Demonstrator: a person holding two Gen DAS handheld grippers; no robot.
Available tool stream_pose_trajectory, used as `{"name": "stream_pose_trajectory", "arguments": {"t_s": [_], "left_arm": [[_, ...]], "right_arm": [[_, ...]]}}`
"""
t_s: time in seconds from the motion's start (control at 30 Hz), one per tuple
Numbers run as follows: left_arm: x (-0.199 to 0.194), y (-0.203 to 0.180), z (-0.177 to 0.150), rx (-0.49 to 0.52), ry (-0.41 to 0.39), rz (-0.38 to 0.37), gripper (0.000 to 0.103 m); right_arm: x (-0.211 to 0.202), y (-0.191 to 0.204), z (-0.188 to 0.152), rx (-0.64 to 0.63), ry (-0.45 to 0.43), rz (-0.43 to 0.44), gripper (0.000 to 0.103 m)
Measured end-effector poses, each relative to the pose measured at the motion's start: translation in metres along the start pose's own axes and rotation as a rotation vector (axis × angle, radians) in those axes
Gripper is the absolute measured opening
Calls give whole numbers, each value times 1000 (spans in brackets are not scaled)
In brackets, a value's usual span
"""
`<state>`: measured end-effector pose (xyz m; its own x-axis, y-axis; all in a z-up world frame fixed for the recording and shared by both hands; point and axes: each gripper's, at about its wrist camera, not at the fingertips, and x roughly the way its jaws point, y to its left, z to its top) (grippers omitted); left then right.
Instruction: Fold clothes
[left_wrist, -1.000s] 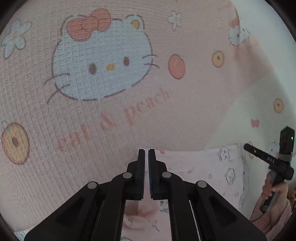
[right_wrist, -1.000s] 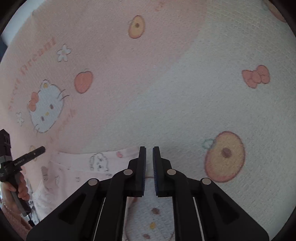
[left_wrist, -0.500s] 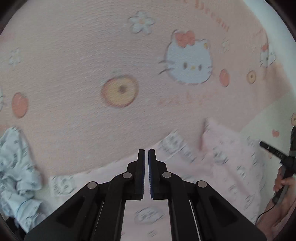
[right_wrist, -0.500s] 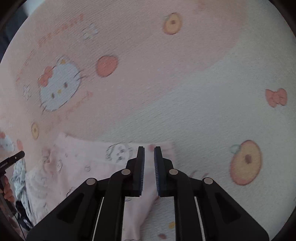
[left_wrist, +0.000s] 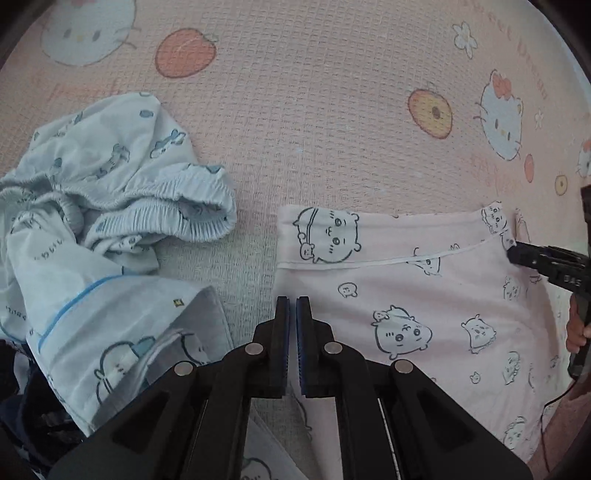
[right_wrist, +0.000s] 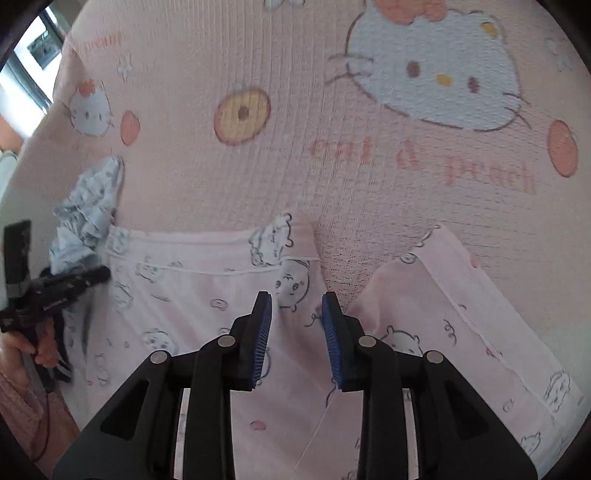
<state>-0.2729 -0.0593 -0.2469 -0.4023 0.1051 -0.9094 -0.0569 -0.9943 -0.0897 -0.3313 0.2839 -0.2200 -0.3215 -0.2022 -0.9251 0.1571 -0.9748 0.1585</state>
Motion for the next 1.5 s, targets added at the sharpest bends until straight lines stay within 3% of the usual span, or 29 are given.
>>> {"name": "stream_pose_trajectory", "arguments": {"t_s": [0.1,0.17,0.23,0.33,0.4,0.57,0.63,0.7,0.77,0.8,0.87,0.93,1.0,1.07,1.13,1.2,1.27,1.3,1.33,1.4,1.47,1.5], "left_arm": [[1,14,1,-2,-11,99,4],[-2,31,4,-98,-16,18,5],[-5,43,6,-176,-34,-69,5],[-5,43,9,-185,-55,-180,5],[-1,36,11,-168,-51,-230,5],[12,15,12,-60,-40,-103,5],[7,16,15,-42,-69,29,5],[-3,29,18,-73,-119,76,5],[-7,43,21,-144,-109,-124,5],[-8,43,21,-156,-113,-195,5],[-9,37,16,-62,-93,-155,5],[-11,32,11,41,-70,-98,5],[-1,44,13,11,-17,-41,9],[-7,63,16,-66,-15,71,9],[-19,70,16,-63,-61,7,10],[-18,63,14,-26,-23,-155,10],[-14,45,8,53,36,-282,10],[-5,37,7,112,91,-254,10],[4,25,2,162,142,-156,10],[-1,34,-3,159,144,-85,10],[-8,51,-3,104,152,40,10],[-15,55,-4,86,130,40,10]], "right_arm": [[-5,-19,3,24,-32,-92,22],[-14,-40,5,109,-53,-125,20],[-20,-43,5,136,-58,-42,23],[-17,-8,7,-17,-47,-13,23],[-8,10,10,-76,-32,-44,23],[14,10,25,-13,-31,-95,23],[14,3,30,13,-50,-144,24],[8,-8,33,83,-82,-186,24],[-2,-15,33,134,-127,-199,29],[-4,-13,34,131,-127,-149,29],[6,3,35,70,-65,-45,29],[22,22,35,-15,-2,-69,28],[25,26,38,-11,-17,-111,29],[22,24,43,49,-23,-214,29],[12,28,43,65,-54,-219,29],[5,38,39,49,-67,-139,29],[14,56,33,13,-22,-57,29],[23,63,30,-14,8,-51,28],[29,65,28,-35,13,-83,28],[31,66,25,-49,-3,-152,27],[19,66,25,-18,-29,-195,28],[13,66,25,-2,-43,-216,29]]}}
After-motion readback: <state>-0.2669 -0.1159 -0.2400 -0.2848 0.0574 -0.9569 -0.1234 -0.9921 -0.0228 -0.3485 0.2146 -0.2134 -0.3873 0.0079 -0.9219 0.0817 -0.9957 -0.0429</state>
